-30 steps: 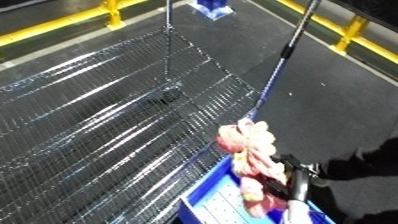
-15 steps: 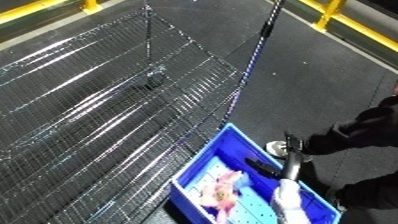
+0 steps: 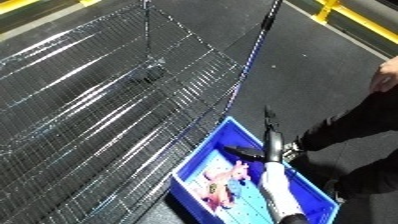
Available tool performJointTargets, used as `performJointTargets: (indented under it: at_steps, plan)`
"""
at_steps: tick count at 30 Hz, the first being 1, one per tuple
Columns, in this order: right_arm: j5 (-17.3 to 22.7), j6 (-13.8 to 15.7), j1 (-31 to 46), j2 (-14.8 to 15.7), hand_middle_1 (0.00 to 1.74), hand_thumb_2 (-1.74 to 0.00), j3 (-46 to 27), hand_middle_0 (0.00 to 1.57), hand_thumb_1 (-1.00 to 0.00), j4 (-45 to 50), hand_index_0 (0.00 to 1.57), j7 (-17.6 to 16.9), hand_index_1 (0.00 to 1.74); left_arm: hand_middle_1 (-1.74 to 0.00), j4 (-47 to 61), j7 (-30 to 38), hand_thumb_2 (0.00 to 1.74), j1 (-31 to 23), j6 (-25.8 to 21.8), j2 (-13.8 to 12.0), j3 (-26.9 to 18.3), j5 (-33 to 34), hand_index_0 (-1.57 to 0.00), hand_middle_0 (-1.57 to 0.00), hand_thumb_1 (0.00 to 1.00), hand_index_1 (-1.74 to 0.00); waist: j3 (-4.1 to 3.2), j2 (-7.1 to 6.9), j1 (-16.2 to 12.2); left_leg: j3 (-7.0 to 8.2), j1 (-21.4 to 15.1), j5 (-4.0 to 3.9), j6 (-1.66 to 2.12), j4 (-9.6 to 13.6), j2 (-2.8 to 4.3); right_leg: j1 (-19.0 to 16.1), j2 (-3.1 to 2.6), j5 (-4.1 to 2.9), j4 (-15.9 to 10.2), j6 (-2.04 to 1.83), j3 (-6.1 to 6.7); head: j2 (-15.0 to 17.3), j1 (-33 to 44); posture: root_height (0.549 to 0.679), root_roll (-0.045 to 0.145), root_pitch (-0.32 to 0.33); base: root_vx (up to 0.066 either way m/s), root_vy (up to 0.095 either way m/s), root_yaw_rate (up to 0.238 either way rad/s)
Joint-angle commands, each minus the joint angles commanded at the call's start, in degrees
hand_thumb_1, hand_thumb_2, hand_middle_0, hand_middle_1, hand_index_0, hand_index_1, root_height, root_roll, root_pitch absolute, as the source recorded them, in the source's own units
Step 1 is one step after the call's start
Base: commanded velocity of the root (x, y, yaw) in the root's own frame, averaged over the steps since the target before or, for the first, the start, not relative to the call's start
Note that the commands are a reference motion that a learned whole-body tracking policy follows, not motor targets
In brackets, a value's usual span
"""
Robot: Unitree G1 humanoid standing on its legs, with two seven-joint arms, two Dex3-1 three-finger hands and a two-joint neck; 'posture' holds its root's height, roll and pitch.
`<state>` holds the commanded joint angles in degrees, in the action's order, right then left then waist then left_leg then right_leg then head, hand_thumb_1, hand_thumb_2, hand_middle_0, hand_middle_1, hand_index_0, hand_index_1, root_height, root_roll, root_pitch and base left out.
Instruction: Pick up the object and place it into the box
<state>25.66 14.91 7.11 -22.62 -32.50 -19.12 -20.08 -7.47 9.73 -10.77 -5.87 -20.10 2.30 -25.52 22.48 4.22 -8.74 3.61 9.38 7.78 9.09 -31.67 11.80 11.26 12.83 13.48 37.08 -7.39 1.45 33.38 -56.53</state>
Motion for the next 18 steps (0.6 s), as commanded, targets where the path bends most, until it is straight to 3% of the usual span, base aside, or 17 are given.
performJointTargets:
  at_steps: [5, 9, 18]
  plan:
    - [0.0, -1.8, 0.8, 0.1, 0.0, 0.0, 5.6, 0.0, 0.0, 7.7, 0.0, 5.7, 0.0, -1.74, 0.2, -0.3, 1.74, -0.2, 0.7, 0.4, -1.0, 0.3, -1.57, -1.57, 1.0, -1.74, -0.24, -0.72, 1.0, -0.26, -0.3, -0.34, 0.12, 0.4, -0.01, -0.5, -0.18, 0.45, 0.0, 0.02, -0.15, 1.3, 9.1, 0.643, 0.055, -0.185, 0.008, -0.001, 0.066]
    - [0.4, -2.6, 0.3, 0.4, 0.0, 0.0, 8.7, 0.0, 0.0, 10.3, 0.0, 8.0, 0.0, -1.74, 0.5, -0.3, 1.74, -0.4, 1.2, 0.6, -1.2, 0.8, -1.57, -1.57, 1.0, -1.74, -0.3, -1.24, 1.8, -0.48, -0.3, -0.51, 0.22, 0.6, 0.01, -0.7, -0.33, 0.62, 0.1, 0.03, -0.28, 1.9, 15.8, 0.643, 0.052, -0.184, 0.008, 0.001, 0.066]
    - [-3.2, -4.4, -0.7, 0.8, 0.0, 0.0, 16.6, 0.0, 0.0, 16.3, 0.0, 11.3, 0.0, -1.74, 1.2, -0.2, 1.74, -1.3, 1.6, 1.5, -1.8, 1.8, -1.57, -1.57, 1.0, -1.74, 0.2, -2.53, 4.8, -1.36, 0.4, -0.55, 0.17, 0.3, -0.04, -0.8, -0.28, 0.56, 0.3, 0.02, -1.09, 1.4, 30.1, 0.644, 0.046, -0.179, 0.008, 0.003, 0.061]
